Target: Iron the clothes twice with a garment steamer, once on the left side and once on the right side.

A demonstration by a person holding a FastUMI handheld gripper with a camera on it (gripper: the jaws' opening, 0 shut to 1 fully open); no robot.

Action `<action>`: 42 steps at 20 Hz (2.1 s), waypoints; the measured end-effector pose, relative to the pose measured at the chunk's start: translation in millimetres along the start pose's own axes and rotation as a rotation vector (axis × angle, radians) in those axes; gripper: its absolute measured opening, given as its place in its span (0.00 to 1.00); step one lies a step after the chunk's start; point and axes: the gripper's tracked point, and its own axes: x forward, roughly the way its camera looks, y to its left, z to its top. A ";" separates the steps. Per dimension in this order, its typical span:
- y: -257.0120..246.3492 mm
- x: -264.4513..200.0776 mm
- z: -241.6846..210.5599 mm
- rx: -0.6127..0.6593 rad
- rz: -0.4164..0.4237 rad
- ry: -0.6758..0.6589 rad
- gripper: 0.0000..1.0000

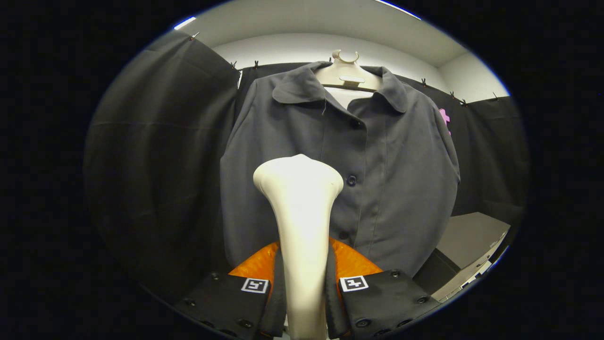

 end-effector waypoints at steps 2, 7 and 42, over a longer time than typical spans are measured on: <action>1.7 -6.2 -13.2 -0.012 -0.001 0.013 0.41; 7.7 -13.3 -49.5 -0.030 0.008 0.062 0.41; 44.6 -146.4 -119.4 -0.040 0.246 0.130 0.41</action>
